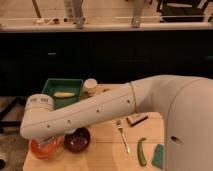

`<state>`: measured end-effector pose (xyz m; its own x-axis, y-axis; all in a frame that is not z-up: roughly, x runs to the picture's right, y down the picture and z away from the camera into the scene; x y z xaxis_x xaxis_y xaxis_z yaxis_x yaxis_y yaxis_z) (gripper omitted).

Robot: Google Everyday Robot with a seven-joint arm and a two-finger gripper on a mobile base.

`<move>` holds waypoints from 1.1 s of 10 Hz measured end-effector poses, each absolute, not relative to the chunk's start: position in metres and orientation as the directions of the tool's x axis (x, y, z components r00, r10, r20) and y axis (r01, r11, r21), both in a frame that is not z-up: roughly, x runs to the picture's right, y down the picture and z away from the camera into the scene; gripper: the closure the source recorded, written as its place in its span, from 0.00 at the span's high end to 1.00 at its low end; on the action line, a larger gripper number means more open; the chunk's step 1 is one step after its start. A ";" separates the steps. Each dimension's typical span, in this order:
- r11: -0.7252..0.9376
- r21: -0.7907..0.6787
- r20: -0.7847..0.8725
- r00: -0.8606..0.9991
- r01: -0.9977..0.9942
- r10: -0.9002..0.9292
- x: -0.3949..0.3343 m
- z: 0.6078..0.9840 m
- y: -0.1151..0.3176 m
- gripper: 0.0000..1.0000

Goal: Wipe red bowl with towel

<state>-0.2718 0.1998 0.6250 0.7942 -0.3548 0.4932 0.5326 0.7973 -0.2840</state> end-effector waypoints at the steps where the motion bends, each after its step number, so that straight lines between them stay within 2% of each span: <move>1: 0.785 -0.275 0.507 0.778 0.555 -0.372 -0.285 0.623 0.202 0.00; 5: 0.731 -0.297 0.529 0.743 0.614 -0.409 -0.330 0.639 0.228 0.00; 11: 0.743 -0.334 0.637 0.720 0.580 -0.276 -0.345 0.670 0.249 0.00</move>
<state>-0.3447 0.2485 0.6702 0.7200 -0.2764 0.6365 0.5803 0.7428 -0.3339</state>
